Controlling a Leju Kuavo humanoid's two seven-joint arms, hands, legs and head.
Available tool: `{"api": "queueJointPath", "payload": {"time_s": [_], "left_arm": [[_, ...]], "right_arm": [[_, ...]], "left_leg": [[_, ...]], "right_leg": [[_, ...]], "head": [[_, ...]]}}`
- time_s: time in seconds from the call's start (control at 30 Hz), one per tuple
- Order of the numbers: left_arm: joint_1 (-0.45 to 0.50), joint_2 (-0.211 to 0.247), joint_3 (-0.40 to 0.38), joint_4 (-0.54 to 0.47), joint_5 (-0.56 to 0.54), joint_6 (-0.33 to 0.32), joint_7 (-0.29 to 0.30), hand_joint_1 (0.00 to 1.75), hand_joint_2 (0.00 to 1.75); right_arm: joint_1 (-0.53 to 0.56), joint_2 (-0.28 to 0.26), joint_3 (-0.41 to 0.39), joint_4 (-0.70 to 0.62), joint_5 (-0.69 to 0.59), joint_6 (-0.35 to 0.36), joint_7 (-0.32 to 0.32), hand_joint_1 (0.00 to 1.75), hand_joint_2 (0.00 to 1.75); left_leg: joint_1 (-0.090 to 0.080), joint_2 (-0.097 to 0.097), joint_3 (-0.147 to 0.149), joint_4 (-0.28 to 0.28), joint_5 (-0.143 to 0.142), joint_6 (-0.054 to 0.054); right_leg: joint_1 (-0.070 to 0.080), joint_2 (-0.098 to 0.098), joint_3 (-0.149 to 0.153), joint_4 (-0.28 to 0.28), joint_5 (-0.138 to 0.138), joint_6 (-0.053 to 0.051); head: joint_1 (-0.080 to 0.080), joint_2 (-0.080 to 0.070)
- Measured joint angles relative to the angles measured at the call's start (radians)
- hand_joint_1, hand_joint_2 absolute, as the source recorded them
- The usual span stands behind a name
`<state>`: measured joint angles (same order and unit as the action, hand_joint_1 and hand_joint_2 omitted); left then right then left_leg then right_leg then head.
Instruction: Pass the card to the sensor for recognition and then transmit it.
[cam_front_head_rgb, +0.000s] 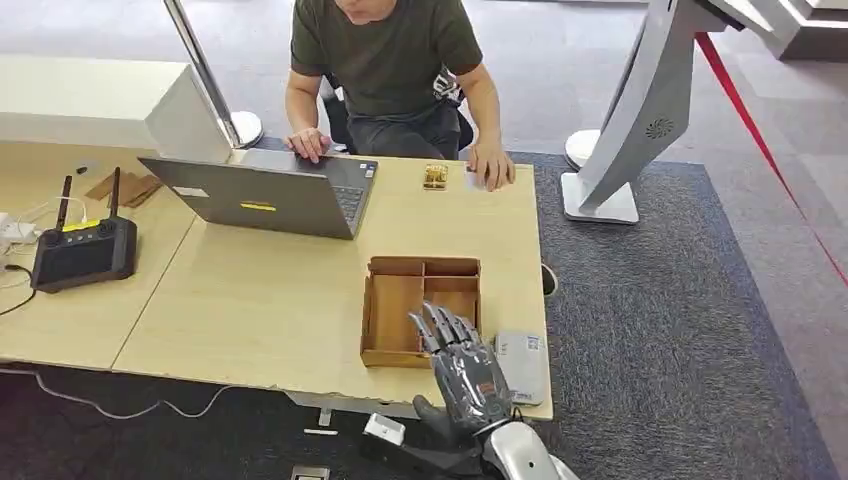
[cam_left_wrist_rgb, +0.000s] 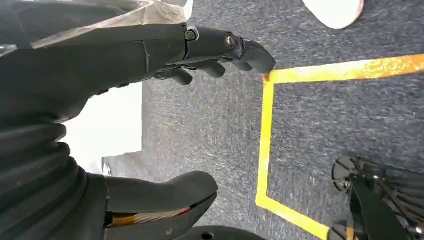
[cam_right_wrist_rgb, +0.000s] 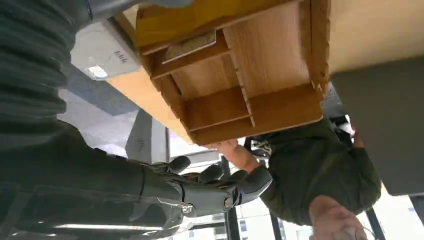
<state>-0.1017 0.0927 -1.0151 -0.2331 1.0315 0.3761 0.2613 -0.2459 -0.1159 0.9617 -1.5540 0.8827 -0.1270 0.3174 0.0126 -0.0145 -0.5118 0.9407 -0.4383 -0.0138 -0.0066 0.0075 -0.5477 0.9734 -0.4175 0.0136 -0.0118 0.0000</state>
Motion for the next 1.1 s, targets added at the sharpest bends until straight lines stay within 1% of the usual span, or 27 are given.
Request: {"api": "queueJointPath", "payload": {"time_s": [0.1,0.33,0.47,0.57,1.1], "left_arm": [[0.000,0.000,0.001,0.000,-0.001,0.000,0.000,0.00,1.75],[0.000,0.000,0.000,0.000,-0.004,0.000,0.000,0.00,1.75],[0.000,0.000,0.000,0.000,-0.008,0.000,0.000,0.00,1.75],[0.001,0.000,0.000,0.000,-0.010,-0.002,0.000,0.00,1.75],[0.001,0.000,0.000,0.000,-0.011,-0.002,0.000,0.00,1.75]], "right_arm": [[-0.005,0.020,0.009,0.051,0.008,0.000,0.007,0.00,1.75],[-0.011,0.047,0.015,0.135,0.050,-0.005,0.031,0.00,1.75],[-0.016,0.055,0.015,0.170,0.099,-0.026,0.060,0.00,1.75],[-0.021,0.055,0.007,0.185,0.107,-0.045,0.068,0.00,1.75],[-0.027,0.061,0.003,0.223,0.108,-0.047,0.069,0.00,1.75]], "left_leg": [[0.000,0.000,0.000,0.000,0.000,0.000],[0.000,0.000,0.000,0.000,0.000,0.000],[0.000,0.000,0.000,0.000,0.000,0.000],[0.000,0.000,0.000,0.000,0.000,0.000],[0.000,0.000,0.000,0.000,0.000,0.000]], "right_leg": [[0.000,0.000,0.000,0.000,0.000,0.000],[0.000,0.000,0.000,0.000,0.000,0.000],[0.000,0.000,0.000,0.000,0.000,0.000],[0.000,0.000,0.000,0.000,0.000,0.000],[0.000,0.000,0.000,0.000,0.000,0.000]], "head": [[0.000,0.000],[0.000,0.000],[0.000,0.000],[0.000,0.000],[0.000,0.000]]}}
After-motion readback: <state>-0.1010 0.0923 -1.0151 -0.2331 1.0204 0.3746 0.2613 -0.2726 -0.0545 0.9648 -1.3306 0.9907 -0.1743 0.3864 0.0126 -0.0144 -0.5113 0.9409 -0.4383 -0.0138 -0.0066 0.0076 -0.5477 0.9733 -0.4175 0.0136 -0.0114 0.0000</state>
